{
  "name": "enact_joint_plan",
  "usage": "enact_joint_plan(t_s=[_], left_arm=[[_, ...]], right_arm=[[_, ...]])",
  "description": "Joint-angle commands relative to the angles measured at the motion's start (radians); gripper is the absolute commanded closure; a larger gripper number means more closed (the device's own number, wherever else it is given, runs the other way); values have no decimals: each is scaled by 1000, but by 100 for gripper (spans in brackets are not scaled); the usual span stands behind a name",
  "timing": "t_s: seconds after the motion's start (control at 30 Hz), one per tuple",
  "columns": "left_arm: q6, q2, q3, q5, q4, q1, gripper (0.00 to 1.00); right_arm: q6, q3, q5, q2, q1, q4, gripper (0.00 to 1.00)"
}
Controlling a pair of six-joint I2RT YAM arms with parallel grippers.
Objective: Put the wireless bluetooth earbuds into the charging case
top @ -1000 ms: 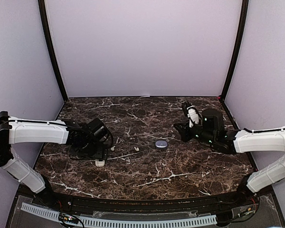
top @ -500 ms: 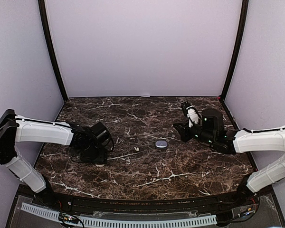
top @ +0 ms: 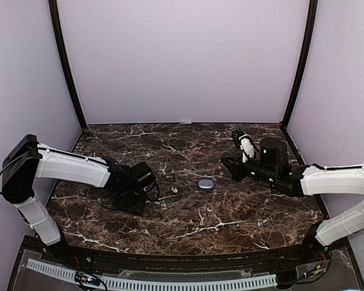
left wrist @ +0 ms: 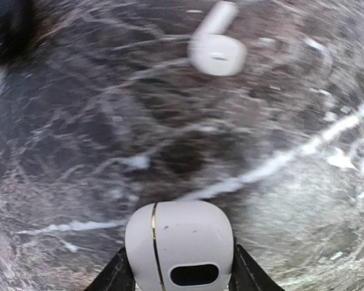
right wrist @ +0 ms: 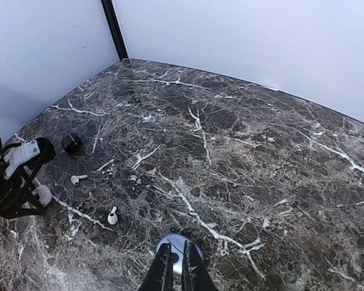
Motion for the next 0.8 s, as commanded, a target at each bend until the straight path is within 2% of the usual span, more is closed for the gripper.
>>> enact_joint_plan(t_s=[0.0, 0.2, 0.37, 0.53, 0.77], left_arm=[[108, 50, 26, 13, -3, -52, 44], [309, 127, 91, 62, 108, -157, 46], [512, 231, 209, 145, 177, -249, 47], [665, 304, 297, 209, 254, -263, 47], [879, 323, 296, 331, 336, -262, 43]], right_arm=[[-7, 36, -70, -25, -6, -26, 92], [-12, 37, -118, -56, -6, -102, 92], [-26, 41, -155, -84, -6, -199, 91], [-3, 29, -157, -110, -6, -291, 91], [97, 6, -148, -99, -6, -380, 90]])
